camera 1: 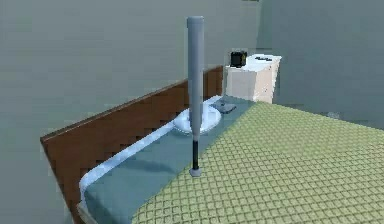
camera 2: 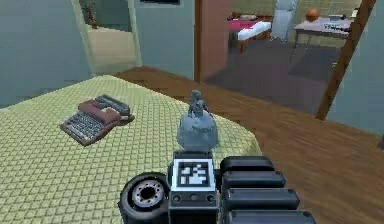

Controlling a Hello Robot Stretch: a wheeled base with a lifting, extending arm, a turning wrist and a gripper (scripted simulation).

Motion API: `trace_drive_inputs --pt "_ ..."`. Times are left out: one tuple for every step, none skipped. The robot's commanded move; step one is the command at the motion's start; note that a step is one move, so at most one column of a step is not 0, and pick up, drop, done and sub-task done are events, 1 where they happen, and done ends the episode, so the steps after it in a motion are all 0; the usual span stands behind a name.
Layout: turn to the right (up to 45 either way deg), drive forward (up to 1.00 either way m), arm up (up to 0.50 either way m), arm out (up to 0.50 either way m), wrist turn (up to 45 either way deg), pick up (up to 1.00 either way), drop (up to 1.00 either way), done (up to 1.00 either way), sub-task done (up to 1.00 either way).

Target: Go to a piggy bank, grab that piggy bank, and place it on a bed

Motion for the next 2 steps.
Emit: trace_drive_inputs --pt "45.0 0.00 0.00 0.00 0.0 0.00 0.00 0.00 0.00" --pt "45.0 0.00 0.00 0.00 0.0 0.00 0.00 0.00 0.00"
